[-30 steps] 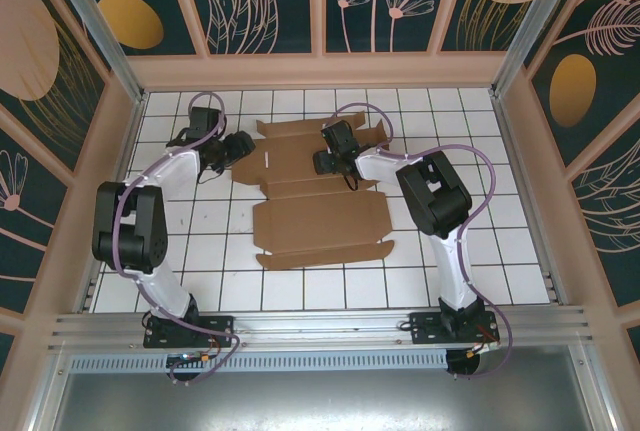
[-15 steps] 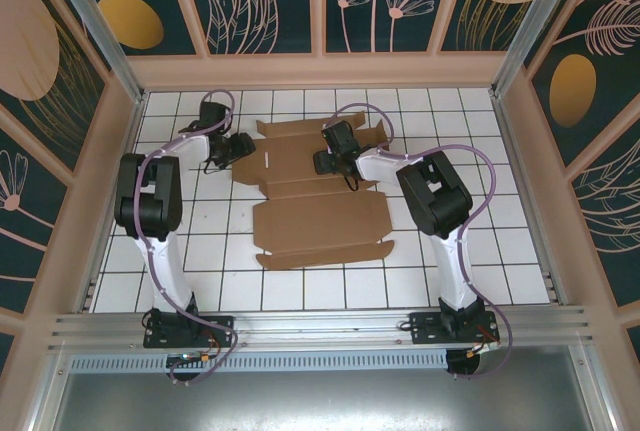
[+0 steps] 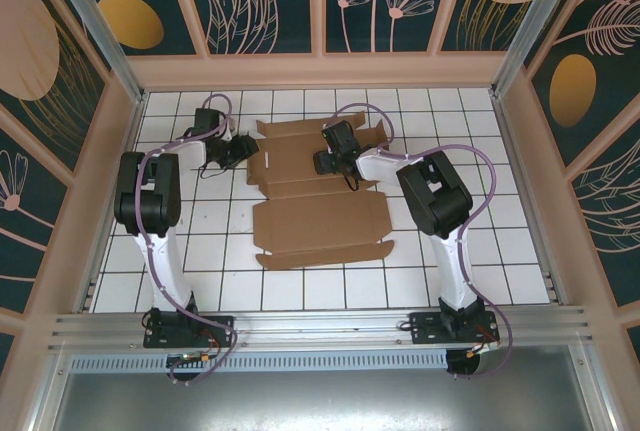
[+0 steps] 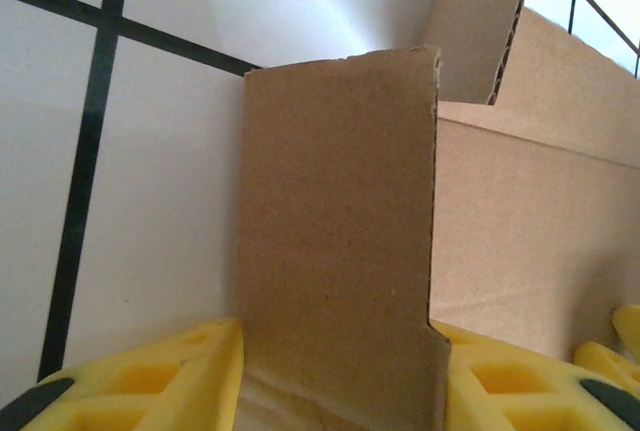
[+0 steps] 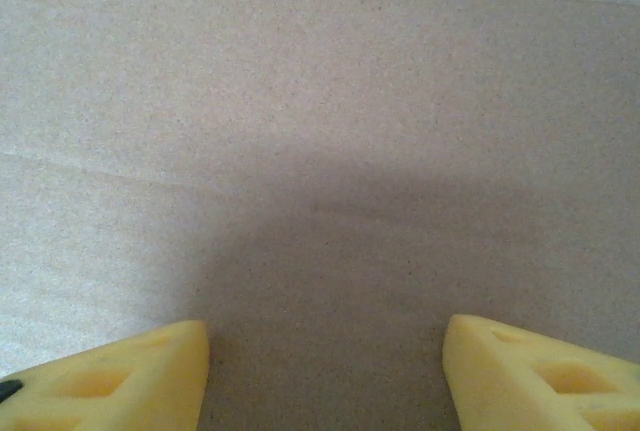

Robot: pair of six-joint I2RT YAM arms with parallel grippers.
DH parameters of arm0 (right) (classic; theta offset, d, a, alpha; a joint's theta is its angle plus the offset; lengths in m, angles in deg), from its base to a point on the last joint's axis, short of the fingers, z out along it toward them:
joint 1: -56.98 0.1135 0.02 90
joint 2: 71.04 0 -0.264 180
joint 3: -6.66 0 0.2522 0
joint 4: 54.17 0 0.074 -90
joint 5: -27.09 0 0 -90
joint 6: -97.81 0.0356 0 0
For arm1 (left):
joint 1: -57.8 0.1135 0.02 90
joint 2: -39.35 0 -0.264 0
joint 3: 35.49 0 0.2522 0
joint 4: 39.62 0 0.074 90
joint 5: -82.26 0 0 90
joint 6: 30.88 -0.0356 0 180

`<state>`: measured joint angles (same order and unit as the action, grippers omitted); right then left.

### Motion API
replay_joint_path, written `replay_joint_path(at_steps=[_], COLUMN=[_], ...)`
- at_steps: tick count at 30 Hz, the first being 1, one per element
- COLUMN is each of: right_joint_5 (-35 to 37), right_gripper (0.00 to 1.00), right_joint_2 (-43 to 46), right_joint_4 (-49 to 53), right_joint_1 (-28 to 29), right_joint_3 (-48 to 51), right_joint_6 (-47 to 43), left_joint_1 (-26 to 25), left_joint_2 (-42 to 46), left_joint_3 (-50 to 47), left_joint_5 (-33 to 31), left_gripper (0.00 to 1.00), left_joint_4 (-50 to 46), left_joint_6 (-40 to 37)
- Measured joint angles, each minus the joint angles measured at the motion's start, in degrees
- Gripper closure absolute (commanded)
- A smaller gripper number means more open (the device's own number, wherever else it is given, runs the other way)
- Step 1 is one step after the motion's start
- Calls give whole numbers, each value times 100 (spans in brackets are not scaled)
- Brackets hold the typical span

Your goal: Fold the paper box

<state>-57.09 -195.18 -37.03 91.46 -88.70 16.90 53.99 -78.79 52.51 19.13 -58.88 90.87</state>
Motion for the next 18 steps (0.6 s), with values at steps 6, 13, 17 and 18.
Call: replay_joint_path(at_steps=[6, 13, 17, 18], right_joint_5=[-17, -33, -33, -33], right_gripper=[36, 36, 37, 37], right_joint_2=[0, 2, 2, 2], right_joint_4=[2, 2, 2, 2], right_joint_1=[-2, -7, -4, -7], right_joint_3=[0, 0, 0, 0], right_joint_6=[2, 0, 2, 2], left_joint_1=[28, 15, 7, 0], left_joint_2=[-11, -20, -87, -96], left_joint_3=[-22, -20, 114, 138], left_joint_5=[17, -278, -463, -487], left_gripper=[65, 62, 66, 68], left_joint_4=[105, -116, -330, -374], left_joint_6=[63, -33, -98, -116])
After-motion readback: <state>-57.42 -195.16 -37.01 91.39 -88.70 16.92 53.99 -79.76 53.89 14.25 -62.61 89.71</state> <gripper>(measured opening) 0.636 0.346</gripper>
